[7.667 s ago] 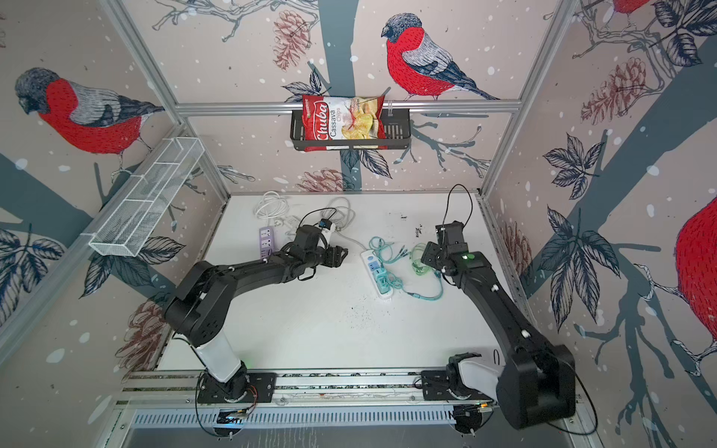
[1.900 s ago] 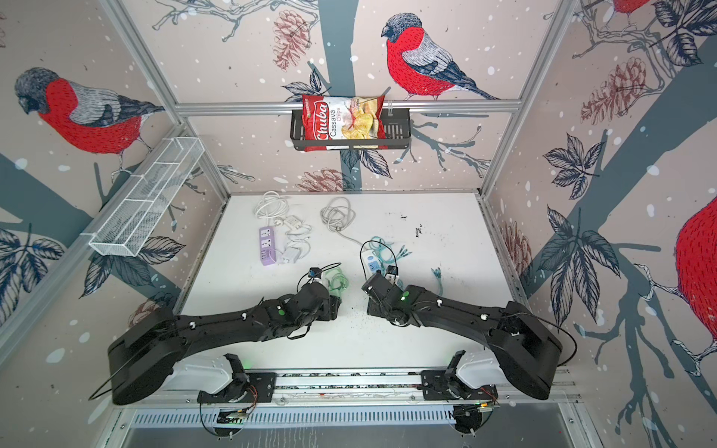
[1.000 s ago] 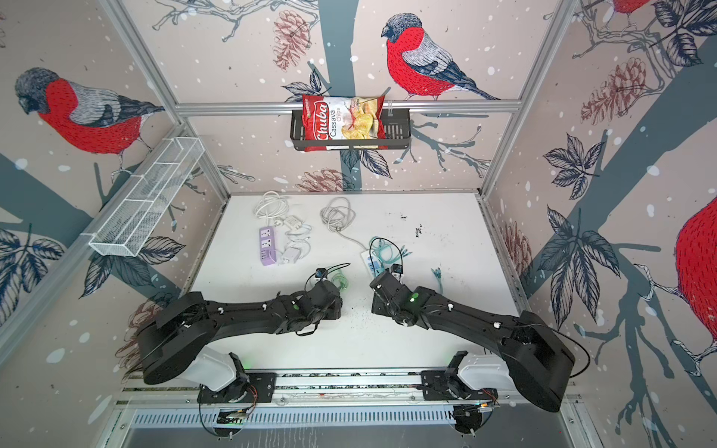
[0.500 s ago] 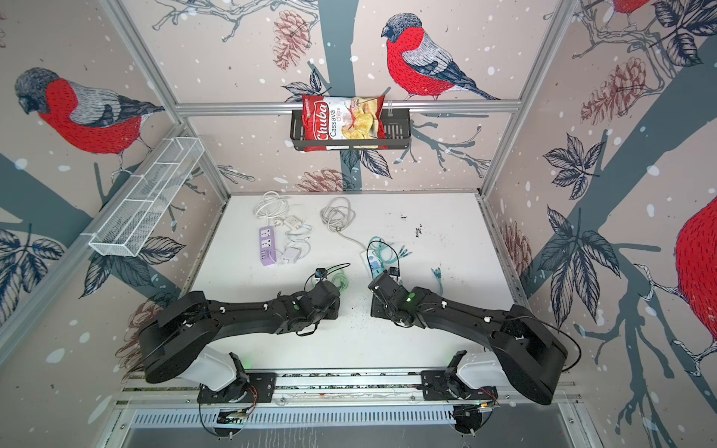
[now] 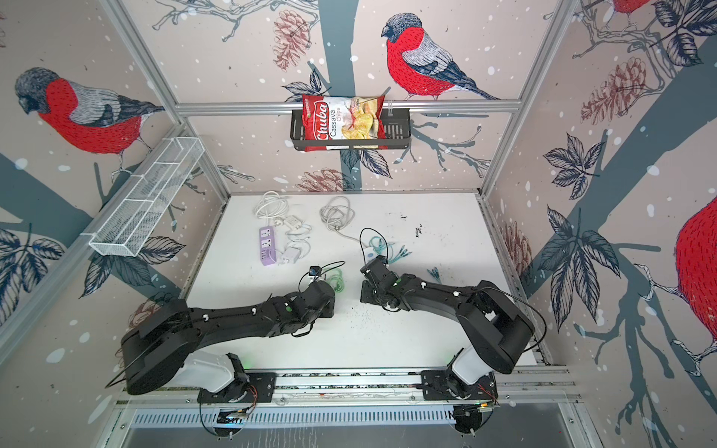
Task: Insert the plug
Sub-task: 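Lift the light-green charger with the left gripper while the right gripper withdraws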
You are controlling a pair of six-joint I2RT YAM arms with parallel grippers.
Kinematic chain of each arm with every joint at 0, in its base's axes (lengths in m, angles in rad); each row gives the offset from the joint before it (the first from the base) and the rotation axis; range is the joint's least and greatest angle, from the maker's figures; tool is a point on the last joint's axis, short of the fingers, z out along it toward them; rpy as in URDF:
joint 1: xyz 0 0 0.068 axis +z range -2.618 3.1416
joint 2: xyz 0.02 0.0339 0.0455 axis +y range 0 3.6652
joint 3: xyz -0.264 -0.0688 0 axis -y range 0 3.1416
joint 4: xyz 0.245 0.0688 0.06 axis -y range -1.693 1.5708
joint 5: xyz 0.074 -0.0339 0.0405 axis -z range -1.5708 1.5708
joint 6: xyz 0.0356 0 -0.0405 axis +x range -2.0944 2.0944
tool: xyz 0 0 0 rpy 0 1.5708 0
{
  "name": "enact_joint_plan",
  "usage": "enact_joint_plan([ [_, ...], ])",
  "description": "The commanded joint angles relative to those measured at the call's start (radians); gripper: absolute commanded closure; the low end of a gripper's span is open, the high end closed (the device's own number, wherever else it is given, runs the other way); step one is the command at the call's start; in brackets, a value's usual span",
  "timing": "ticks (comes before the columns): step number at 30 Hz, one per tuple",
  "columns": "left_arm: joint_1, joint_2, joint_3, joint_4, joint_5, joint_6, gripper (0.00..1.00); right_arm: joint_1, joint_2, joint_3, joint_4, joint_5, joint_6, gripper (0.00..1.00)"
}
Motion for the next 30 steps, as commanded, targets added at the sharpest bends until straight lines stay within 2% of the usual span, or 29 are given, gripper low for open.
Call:
enact_joint_plan([
  [1,-0.001,-0.006,0.002,-0.012,-0.042,0.029,0.57,-0.041,0.015,-0.019,-0.04,-0.012,-0.04,0.43],
  [5,-0.002,-0.002,0.013,-0.022,-0.029,0.058,0.59,-0.146,-0.019,-0.042,-0.112,0.034,-0.094,0.43],
  [8,-0.002,-0.033,-0.007,-0.02,-0.03,0.063,0.6,-0.227,-0.041,-0.035,-0.197,0.118,-0.126,0.41],
  [11,-0.002,-0.079,-0.034,0.0,-0.018,0.072,0.59,-0.311,-0.04,-0.034,-0.17,0.12,-0.163,0.41],
  [23,-0.001,-0.225,-0.074,-0.015,0.02,0.117,0.6,-0.498,0.222,0.227,-0.159,0.083,-0.31,0.42],
  [30,-0.002,-0.254,-0.085,0.022,0.074,0.141,0.6,-0.543,0.383,0.455,-0.227,0.086,-0.371,0.43],
])
